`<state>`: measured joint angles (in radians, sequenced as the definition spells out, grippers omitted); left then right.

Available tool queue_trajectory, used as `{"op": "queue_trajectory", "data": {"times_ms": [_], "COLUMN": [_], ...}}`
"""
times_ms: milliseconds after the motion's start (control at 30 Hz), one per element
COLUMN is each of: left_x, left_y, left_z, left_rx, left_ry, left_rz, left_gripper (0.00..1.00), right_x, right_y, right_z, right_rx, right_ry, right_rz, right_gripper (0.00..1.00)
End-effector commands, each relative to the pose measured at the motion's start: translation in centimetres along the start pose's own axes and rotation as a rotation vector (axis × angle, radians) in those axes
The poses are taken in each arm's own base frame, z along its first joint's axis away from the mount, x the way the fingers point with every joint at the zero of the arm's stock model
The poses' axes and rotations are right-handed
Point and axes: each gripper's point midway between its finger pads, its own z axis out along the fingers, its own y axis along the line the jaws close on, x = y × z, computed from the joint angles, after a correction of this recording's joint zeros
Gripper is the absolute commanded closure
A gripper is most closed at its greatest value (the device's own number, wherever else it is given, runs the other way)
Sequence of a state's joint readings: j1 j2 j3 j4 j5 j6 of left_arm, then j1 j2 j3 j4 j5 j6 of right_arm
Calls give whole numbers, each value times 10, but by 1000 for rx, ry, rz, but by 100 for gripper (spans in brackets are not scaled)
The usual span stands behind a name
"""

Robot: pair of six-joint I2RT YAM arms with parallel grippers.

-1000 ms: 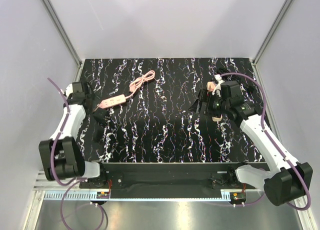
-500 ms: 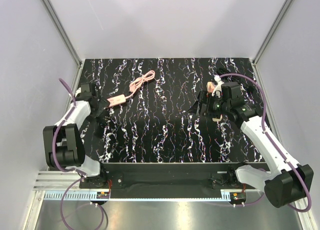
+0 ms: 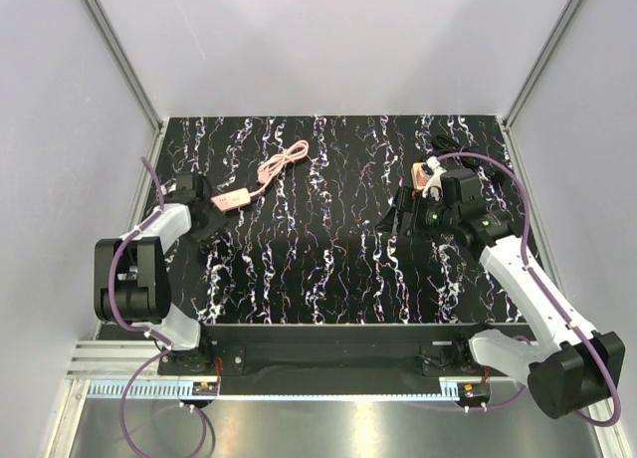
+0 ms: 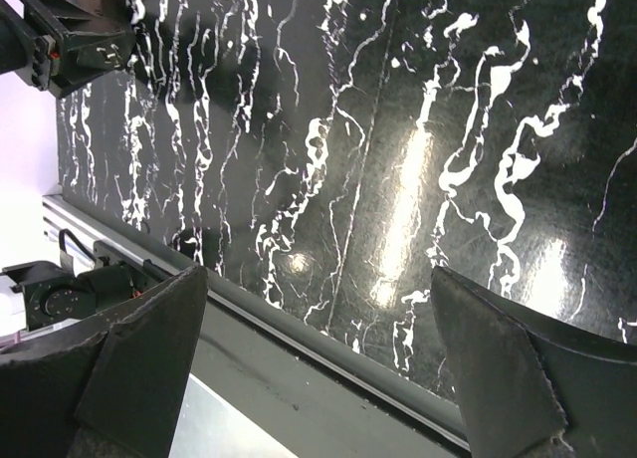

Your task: Insert the plug

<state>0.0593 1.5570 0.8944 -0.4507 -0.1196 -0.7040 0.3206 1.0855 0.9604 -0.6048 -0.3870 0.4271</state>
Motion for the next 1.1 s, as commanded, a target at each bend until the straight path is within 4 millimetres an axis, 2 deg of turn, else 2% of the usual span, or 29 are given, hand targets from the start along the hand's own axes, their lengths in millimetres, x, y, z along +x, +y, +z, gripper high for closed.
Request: {"op": "queue_trajectory", "data": {"times_ms": [0, 33, 67, 167, 233, 267, 367, 400, 433, 467, 533, 567, 633, 667, 733, 800, 833, 900, 933, 1000, 1033, 1067], "left_x": [4, 8, 22, 54, 70, 86, 115, 120, 125, 136, 143, 148, 150, 147, 145, 136, 126, 112, 100, 70, 54, 29], "left_y": [-43, -50, -65, -88, -94, -94, -103, -108, -113, -121, -130, -137, -141, -146, -148, -157, -167, -170, -176, -170, -168, -156], "left_z": [-22, -26, -34, -46, -49, -51, -58, -61, -66, -74, -82, -87, -91, -93, -96, -108, -119, -132, -142, -150, -158, -154], "left_rx": [154, 174, 211, 276, 285, 290, 328, 345, 358, 385, 405, 424, 432, 443, 451, 470, 503, 507, 528, 514, 527, 501], "left_ry": [-49, -50, -43, 7, 39, 67, 126, 131, 139, 147, 155, 159, 162, 157, 149, 131, 104, 54, 8, -76, -116, -145], "left_rz": [143, 164, 206, 240, 182, 177, 137, 137, 136, 163, 170, 184, 192, 195, 229, 257, 283, 309, 343, 341, 345, 296], "left_gripper": [75, 76, 77, 80, 88, 91, 92, 89, 75, 70, 58, 47, 34, 19, 11, 1, 1, 1, 1, 1, 1, 1], "right_x": [1, 1, 2, 2, 4, 5, 11, 14, 18, 22, 27, 30, 34, 36, 38, 41, 41, 36, 43, 36, 37, 42], "right_y": [-1, -3, -5, -7, -8, -8, -10, -10, -12, -12, -15, -15, -13, -11, -7, 6, 9, 23, 39, 50, 69, 71], "right_z": [1, 2, 3, 6, 9, 11, 17, 19, 22, 26, 31, 34, 38, 41, 46, 57, 61, 76, 82, 102, 108, 123], "right_rx": [8, 15, 24, 36, 40, 43, 51, 50, 57, 66, 83, 92, 96, 101, 94, 53, 44, 14, -19, -6, -8, 20], "right_ry": [-2, -1, -2, -3, 5, 10, 23, 31, 40, 51, 62, 69, 77, 82, 82, 77, 71, 30, 29, -20, -45, -42], "right_rz": [-6, -3, -1, 2, 5, 6, 8, 9, 11, 5, 9, 1, 0, -12, -28, -75, -88, -124, -162, -178, -212, -223], "right_gripper": [0, 0, 0, 0, 0, 0, 0, 0, 0, 0, 1, 0, 1, 0, 0, 0, 0, 0, 0, 0, 0, 0]}}
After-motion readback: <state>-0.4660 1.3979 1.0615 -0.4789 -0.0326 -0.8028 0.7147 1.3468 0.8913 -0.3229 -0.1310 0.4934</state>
